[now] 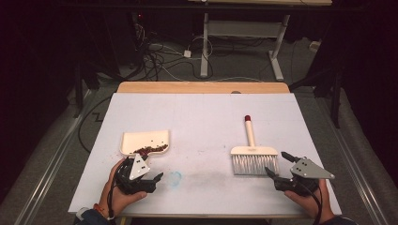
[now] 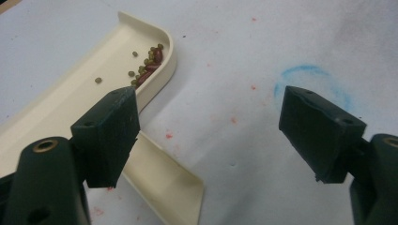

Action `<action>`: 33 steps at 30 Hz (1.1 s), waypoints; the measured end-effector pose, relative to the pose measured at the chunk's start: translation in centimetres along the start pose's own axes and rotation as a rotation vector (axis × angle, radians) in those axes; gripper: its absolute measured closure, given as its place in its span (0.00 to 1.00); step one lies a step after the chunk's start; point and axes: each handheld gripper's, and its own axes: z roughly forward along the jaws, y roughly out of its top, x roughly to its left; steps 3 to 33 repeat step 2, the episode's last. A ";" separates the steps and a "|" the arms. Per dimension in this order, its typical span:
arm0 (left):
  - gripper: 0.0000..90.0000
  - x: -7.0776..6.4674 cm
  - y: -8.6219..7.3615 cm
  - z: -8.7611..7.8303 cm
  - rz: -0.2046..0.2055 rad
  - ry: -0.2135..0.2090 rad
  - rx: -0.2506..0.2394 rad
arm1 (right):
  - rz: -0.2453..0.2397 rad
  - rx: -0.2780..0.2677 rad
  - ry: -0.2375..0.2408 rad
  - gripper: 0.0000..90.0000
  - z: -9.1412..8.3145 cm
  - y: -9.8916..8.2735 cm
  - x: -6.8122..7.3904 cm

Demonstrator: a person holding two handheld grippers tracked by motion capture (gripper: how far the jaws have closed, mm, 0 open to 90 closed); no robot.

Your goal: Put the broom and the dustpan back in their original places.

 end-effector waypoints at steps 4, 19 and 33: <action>0.23 0.0 0.0 0.0 0.006 0.003 0.004 | 0.002 0.001 0.007 0.25 0.0 0.0 0.0; 0.23 0.0 0.0 0.0 0.006 0.003 0.004 | 0.002 0.001 0.007 0.25 0.0 0.0 0.0; 0.23 0.0 0.0 0.0 0.006 0.003 0.004 | 0.002 0.001 0.007 0.25 0.0 0.0 0.0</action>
